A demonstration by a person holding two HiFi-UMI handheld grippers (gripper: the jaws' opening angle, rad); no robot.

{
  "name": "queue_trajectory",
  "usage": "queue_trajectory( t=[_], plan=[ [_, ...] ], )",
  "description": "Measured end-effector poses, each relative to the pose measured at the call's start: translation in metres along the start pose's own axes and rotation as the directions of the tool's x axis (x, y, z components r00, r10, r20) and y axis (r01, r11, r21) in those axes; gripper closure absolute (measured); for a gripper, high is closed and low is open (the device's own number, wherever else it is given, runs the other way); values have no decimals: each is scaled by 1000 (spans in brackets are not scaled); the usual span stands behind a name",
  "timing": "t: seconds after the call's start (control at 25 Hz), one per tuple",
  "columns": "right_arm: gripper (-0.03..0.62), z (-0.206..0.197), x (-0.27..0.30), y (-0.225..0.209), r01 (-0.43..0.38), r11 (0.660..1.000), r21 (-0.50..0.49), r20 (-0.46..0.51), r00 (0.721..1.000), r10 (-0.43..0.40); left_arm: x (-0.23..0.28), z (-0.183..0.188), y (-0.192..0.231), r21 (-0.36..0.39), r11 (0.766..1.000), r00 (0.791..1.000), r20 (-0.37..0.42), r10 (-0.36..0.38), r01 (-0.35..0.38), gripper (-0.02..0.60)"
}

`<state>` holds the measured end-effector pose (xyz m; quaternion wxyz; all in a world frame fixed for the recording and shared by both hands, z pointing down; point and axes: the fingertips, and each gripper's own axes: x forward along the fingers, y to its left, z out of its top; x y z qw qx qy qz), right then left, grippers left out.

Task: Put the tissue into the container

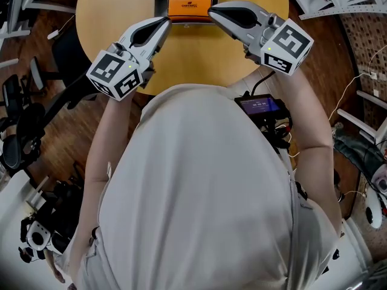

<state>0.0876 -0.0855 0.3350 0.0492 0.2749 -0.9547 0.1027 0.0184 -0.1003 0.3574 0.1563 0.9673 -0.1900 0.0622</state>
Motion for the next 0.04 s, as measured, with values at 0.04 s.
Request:
queue_trajectory(
  t=[0.04],
  plan=[
    [594, 0, 0, 0, 0, 1000, -1, 0, 1000, 0, 0, 0, 0, 0, 1000, 1000, 1, 0, 0, 581]
  ],
)
